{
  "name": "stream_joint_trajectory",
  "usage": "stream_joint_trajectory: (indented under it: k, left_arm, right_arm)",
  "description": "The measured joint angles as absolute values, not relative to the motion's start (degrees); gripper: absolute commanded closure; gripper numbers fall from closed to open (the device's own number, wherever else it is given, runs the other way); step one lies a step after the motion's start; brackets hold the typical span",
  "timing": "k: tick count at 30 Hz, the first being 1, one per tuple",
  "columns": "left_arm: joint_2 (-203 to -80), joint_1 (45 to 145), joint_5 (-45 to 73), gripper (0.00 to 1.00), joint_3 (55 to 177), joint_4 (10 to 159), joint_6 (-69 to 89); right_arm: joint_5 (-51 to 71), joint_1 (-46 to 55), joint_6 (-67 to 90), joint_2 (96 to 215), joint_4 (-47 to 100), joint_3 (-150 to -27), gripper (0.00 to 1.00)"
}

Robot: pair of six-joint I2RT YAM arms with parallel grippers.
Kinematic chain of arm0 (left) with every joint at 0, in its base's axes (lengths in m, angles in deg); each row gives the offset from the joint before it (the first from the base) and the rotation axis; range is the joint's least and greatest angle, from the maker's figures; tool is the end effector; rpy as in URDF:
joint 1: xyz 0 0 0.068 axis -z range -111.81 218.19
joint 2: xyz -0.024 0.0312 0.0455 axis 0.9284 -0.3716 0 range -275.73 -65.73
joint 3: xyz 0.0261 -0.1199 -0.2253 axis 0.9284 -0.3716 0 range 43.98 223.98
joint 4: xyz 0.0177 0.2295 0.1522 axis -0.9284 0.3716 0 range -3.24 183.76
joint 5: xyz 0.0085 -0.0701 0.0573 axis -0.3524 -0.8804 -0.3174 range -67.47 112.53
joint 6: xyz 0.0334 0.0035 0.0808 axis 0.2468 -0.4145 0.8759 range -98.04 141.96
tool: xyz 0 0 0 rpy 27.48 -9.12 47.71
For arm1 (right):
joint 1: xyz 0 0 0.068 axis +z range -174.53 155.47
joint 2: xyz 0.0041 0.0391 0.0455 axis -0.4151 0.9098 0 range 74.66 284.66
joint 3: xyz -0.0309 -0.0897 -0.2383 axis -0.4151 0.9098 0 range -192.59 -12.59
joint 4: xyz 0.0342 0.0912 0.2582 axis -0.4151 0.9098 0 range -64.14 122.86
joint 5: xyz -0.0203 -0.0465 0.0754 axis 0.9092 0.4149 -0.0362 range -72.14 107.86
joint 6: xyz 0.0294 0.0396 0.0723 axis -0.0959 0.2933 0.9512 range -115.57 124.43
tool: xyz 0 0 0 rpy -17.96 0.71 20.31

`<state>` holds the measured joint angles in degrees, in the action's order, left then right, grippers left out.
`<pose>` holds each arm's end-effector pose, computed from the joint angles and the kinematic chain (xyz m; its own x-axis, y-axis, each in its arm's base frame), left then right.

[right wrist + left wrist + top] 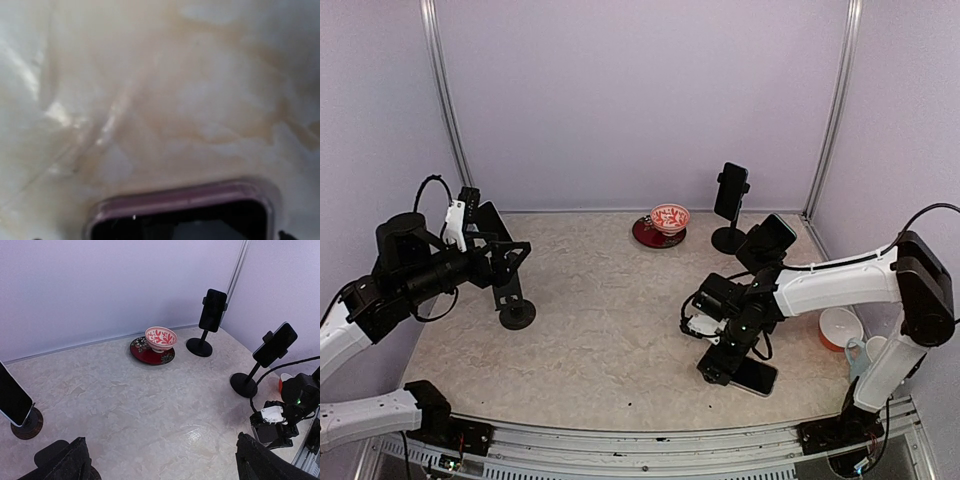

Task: Place the phone on the phone stand
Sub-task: Pick up the phone at the corner of the board.

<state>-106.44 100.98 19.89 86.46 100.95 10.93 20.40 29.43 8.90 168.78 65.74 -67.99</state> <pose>0.1990 -0.1325 0.3102 -0.2883 -0.0416 -0.9566 0.5335 0.8226 -0.1965 0.1842 0.2472 0.0954 -0.6376 -0.7438 -0.2004 -0.7552 0.6549 -0.0280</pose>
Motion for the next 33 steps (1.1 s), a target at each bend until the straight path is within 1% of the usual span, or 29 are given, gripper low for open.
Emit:
stream_joint_trajectory:
  k: [5, 13, 15, 18, 20, 24, 26, 33]
  left_arm:
    - [-107.21, 101.01, 19.81, 0.01, 86.46, 100.95, 10.91]
    - [-107.21, 101.01, 19.72, 0.01, 86.46, 100.56, 10.84]
    - [-107.21, 101.01, 19.74, 0.01, 86.46, 100.25, 10.86]
    - [-107.21, 101.01, 19.83, 0.01, 86.46, 100.08, 10.82]
    - [-107.21, 101.01, 19.92, 0.01, 86.46, 100.06, 10.69]
    - [-107.21, 101.01, 20.48, 0.01, 86.4, 100.06, 10.65]
    - [-107.36, 101.01, 20.83, 0.01, 86.33, 100.03, 10.41]
    - [-108.54, 101.01, 21.21, 0.01, 86.09, 99.58, 9.31]
  right_arm:
    - [19.7, 27.94, 7.72, 171.08, 65.8, -67.96, 0.0]
    - [18.61, 26.17, 6.11, 171.1, 64.75, -67.57, 0.0]
    - [18.11, 25.84, 5.52, 171.1, 64.45, -67.4, 0.02]
    - [17.98, 25.69, 5.12, 171.25, 64.27, -67.4, 0.1]
    - [17.85, 25.56, 4.75, 171.54, 64.18, -67.64, 0.18]
    - [17.72, 25.54, 4.03, 172.43, 64.73, -68.86, 0.4]
    - [17.58, 25.54, 4.09, 172.76, 65.49, -69.52, 0.47]
    - [17.23, 25.49, 4.03, 172.98, 65.84, -70.04, 0.5]
